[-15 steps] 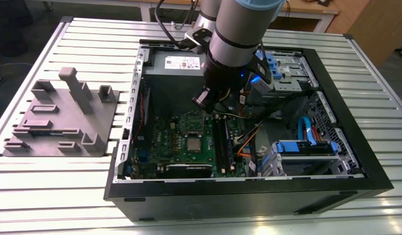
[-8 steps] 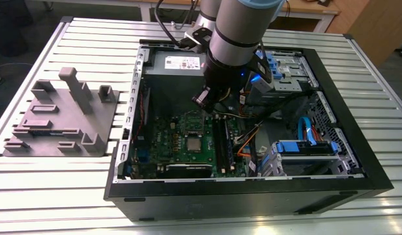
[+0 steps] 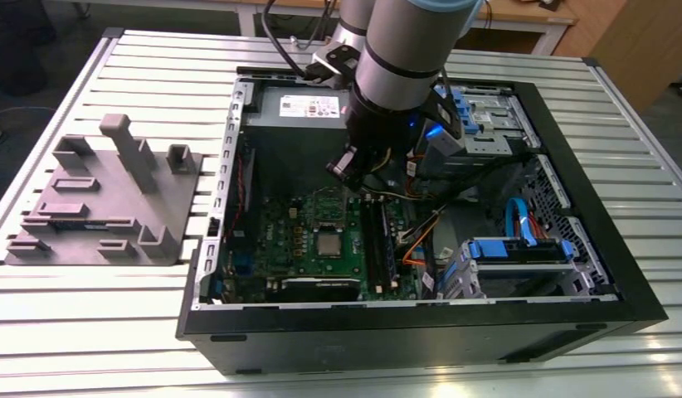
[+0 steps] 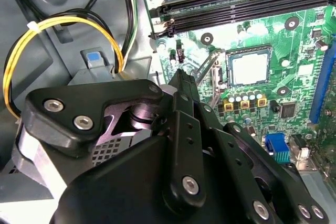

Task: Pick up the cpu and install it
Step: 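Close the cpu cover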

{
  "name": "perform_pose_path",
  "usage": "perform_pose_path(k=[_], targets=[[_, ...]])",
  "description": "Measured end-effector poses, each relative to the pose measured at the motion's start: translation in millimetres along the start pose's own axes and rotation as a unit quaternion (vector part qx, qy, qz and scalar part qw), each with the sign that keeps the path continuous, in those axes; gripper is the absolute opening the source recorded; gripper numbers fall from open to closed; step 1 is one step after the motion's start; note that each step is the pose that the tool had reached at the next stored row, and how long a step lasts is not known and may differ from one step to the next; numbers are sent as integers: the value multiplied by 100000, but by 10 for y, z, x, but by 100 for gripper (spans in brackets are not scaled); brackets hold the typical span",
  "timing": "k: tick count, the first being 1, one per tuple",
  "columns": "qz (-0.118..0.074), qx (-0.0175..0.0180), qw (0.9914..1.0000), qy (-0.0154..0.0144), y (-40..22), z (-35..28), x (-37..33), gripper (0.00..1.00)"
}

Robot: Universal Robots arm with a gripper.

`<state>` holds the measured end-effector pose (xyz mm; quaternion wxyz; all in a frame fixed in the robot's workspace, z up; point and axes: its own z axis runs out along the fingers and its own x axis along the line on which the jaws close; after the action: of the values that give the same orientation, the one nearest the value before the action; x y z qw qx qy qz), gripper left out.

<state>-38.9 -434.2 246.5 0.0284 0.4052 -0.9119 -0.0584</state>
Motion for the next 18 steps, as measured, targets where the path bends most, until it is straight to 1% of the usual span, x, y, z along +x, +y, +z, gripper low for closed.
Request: perform_pose_path(k=[2,3,9,14,18], targets=[[-179,0,100000,22,0,-3,0,10],[-681,2,99998,86,1,-8,0,10],[-1252,5,99992,167,2,-13,0,10],[-1722,84,99985,169,-3,-15,6,10],[-2163,140,99976,169,-24,-17,29,10]])
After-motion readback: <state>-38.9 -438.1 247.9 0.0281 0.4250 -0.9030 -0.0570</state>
